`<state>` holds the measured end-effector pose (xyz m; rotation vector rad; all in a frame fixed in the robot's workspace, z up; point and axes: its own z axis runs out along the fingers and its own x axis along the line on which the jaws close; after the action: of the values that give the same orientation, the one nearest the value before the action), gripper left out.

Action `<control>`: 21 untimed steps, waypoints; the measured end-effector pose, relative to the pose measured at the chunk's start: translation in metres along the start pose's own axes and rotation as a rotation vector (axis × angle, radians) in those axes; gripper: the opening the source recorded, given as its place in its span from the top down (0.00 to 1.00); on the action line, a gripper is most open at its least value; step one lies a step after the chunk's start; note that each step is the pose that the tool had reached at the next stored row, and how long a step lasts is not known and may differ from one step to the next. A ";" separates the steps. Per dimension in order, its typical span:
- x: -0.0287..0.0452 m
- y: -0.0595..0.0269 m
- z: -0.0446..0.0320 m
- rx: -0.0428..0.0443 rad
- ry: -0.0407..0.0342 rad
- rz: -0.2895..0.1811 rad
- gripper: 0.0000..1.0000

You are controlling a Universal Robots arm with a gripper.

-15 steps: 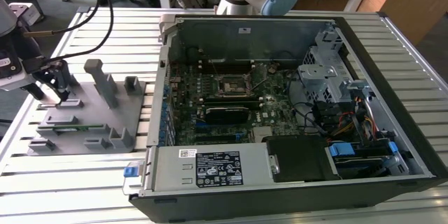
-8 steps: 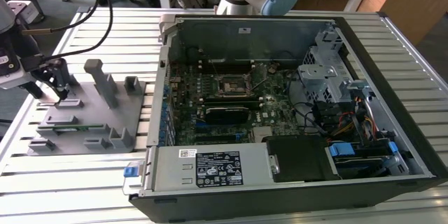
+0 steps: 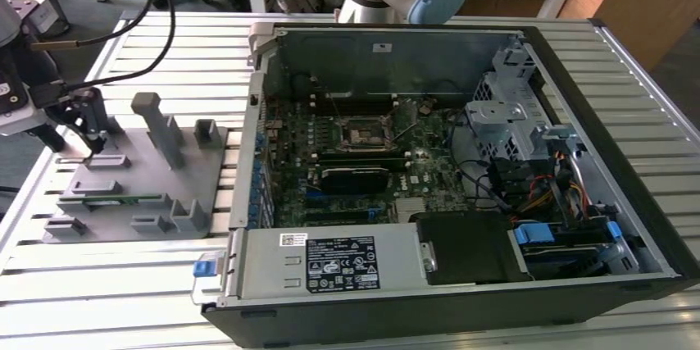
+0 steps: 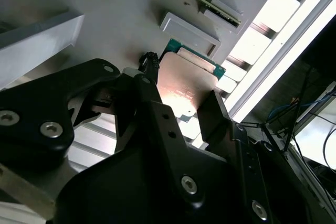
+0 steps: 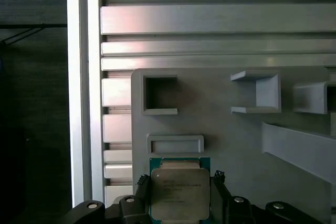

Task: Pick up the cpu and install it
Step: 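Pick up the cpu and move it towards the insertion slot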

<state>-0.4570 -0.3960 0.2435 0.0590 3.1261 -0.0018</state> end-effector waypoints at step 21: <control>-0.0001 0.0010 -0.0129 0.0000 0.0000 0.000 0.46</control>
<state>-0.4570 -0.3949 0.2564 0.0590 3.1261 -0.0018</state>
